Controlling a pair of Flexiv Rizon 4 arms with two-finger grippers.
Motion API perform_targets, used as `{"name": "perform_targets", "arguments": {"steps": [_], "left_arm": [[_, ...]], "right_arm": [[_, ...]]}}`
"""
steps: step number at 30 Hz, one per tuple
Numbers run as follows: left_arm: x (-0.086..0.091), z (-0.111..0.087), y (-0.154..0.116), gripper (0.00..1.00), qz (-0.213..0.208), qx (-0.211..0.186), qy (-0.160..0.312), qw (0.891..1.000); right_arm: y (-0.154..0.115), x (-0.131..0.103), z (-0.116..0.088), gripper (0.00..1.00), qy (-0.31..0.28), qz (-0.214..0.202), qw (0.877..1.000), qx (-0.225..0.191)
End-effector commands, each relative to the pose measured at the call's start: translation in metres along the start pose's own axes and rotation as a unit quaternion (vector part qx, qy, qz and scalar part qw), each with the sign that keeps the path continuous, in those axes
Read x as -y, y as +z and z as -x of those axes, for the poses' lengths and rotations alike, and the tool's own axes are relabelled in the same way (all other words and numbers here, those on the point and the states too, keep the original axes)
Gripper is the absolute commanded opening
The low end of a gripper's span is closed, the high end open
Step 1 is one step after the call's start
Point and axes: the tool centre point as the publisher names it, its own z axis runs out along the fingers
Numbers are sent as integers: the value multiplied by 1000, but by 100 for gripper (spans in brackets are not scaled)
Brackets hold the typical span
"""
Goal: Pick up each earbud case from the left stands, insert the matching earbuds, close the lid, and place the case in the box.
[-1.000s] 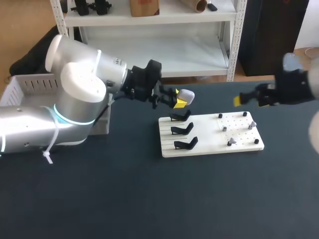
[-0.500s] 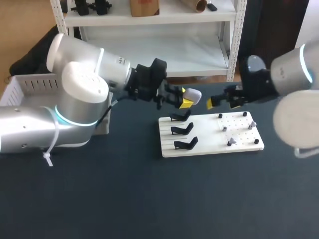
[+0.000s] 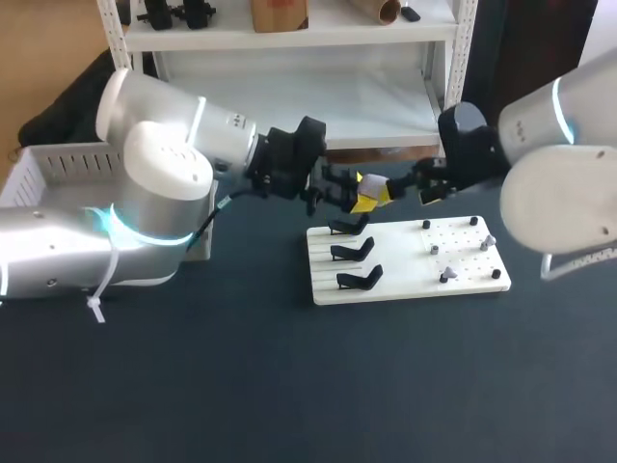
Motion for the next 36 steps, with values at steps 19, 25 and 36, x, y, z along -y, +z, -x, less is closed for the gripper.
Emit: {"name": "perform_targets", "arguments": {"steps": [19, 25, 36], "left_arm": [[1, 0, -29, 0, 12, 115, -48, 992], [0, 14, -45, 0, 22, 146, -66, 987], [0, 15, -51, 0, 27, 129, -84, 988]], "right_arm": [[-61, 47, -32, 100, -52, -149, 987, -37], [-80, 68, -50, 100, -42, -223, 968, -110], [-87, 80, -79, 100, -54, -294, 936, -187]]}}
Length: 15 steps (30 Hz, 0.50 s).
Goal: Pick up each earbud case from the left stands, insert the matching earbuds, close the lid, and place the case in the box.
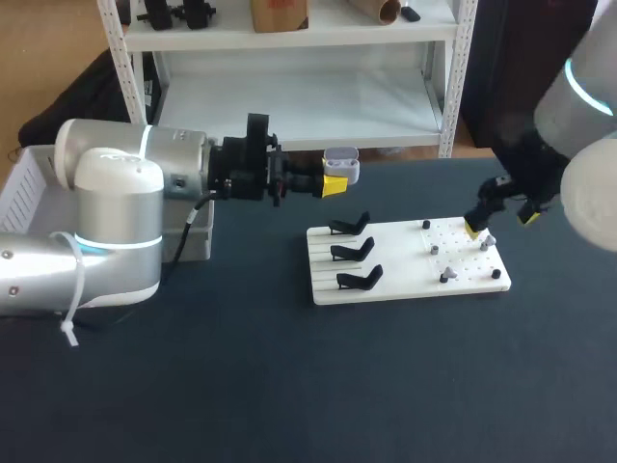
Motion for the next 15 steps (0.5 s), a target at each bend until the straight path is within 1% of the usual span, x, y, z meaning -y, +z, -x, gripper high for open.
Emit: {"name": "perform_targets", "arguments": {"steps": [1, 6, 7, 8, 10, 11, 12, 13, 14, 15], "left_arm": [[3, 1, 1, 0, 11, -17, 1, 1000], [3, 1, 1, 0, 11, -17, 1, 1000], [3, 1, 1, 0, 11, -17, 1, 1000], [3, 1, 1, 0, 11, -17, 1, 1000], [3, 1, 1, 0, 11, -17, 1, 1000], [3, 1, 1, 0, 11, -17, 1, 1000], [3, 1, 1, 0, 11, -17, 1, 1000], [3, 1, 1, 0, 11, -17, 1, 1000], [3, 1, 1, 0, 11, -17, 1, 1000], [3, 1, 1, 0, 11, -17, 1, 1000]], "right_arm": [[4, -3, -6, 100, -7, -104, 994, -13], [22, 2, -10, 100, -7, -129, 991, -19], [26, 3, -10, 94, -9, -129, 991, -19], [29, 4, -11, 91, -9, -129, 991, -20], [38, 7, -11, 88, -20, -127, 991, -24], [42, 8, -12, 82, -20, -130, 991, -26], [44, 10, -12, 75, -23, -130, 991, -26], [47, 11, -11, 59, -27, -131, 991, -29], [50, 13, -11, 54, -32, -134, 990, -30], [52, 15, -11, 57, -35, -134, 990, -29]]}}
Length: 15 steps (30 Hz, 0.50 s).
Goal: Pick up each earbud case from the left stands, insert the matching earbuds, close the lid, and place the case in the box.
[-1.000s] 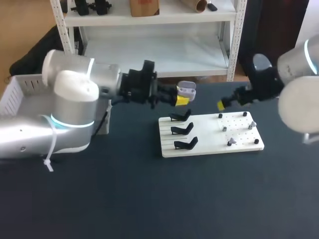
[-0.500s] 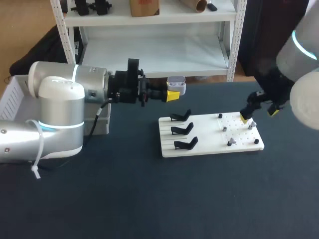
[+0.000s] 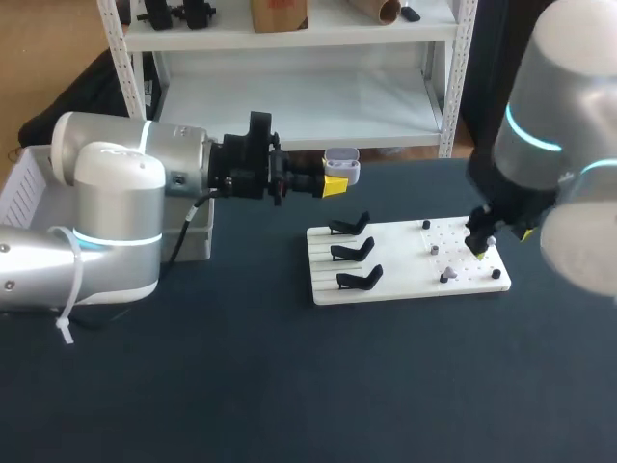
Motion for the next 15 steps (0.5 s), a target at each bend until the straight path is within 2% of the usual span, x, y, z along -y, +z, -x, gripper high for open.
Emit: {"name": "perform_targets", "arguments": {"steps": [1, 3, 10, 15], "left_arm": [[1, 0, 0, 0, 2, 1, 1, 1000], [1, 0, 0, 0, 2, 1, 1, 1000], [1, 0, 0, 0, 2, 1, 1, 1000], [1, 0, 0, 0, 2, 1, 1, 1000]], "right_arm": [[17, 2, 5, 59, -7, -36, 999, 1], [17, 2, 7, 61, -13, -40, 999, 2], [28, 10, 13, 46, -22, -46, 999, 5], [36, 12, 14, 46, -19, -45, 999, 0]]}}
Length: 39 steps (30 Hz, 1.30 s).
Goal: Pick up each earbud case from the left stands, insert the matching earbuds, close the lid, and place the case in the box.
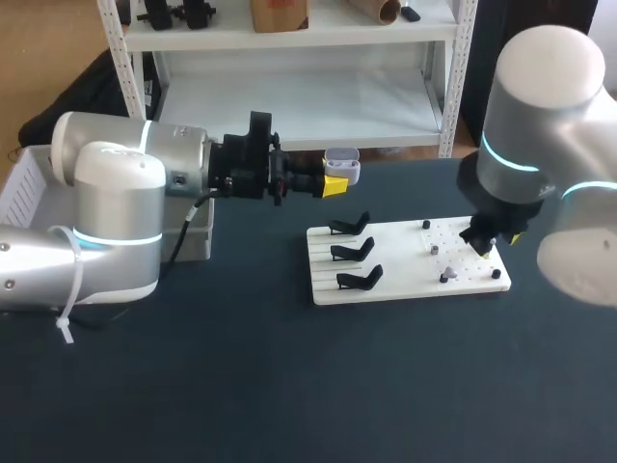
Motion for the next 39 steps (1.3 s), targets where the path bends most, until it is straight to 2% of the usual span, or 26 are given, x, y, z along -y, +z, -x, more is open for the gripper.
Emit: {"name": "perform_targets", "arguments": {"steps": [1, 13, 16, 23, 30, 33, 37, 39], "left_arm": [[1, -1, 0, 0, 2, 1, 1, 1000], [1, -1, 0, 0, 2, 1, 1, 1000], [1, -1, 0, 0, 2, 1, 1, 1000], [1, -1, 0, 0, 2, 1, 1, 1000], [1, -1, 0, 0, 2, 1, 1, 1000], [1, -1, 0, 0, 2, 1, 1, 1000], [1, -1, 0, 0, 2, 1, 1, 1000], [1, -1, 0, 0, 2, 1, 1, 1000]], "right_arm": [[9, -1, 2, 46, 3, -1, 1000, -4], [18, 5, 11, 44, 4, 2, 1000, -7], [18, 8, 13, 37, 5, 0, 1000, -7], [17, 8, 11, 39, 9, 0, 1000, -10], [19, 6, 7, 36, 16, 4, 1000, -12], [19, 6, 6, 28, 19, 4, 1000, -13], [21, 7, 7, 0, 19, 3, 1000, -15], [21, 6, 7, 0, 19, 2, 1000, -17]]}}
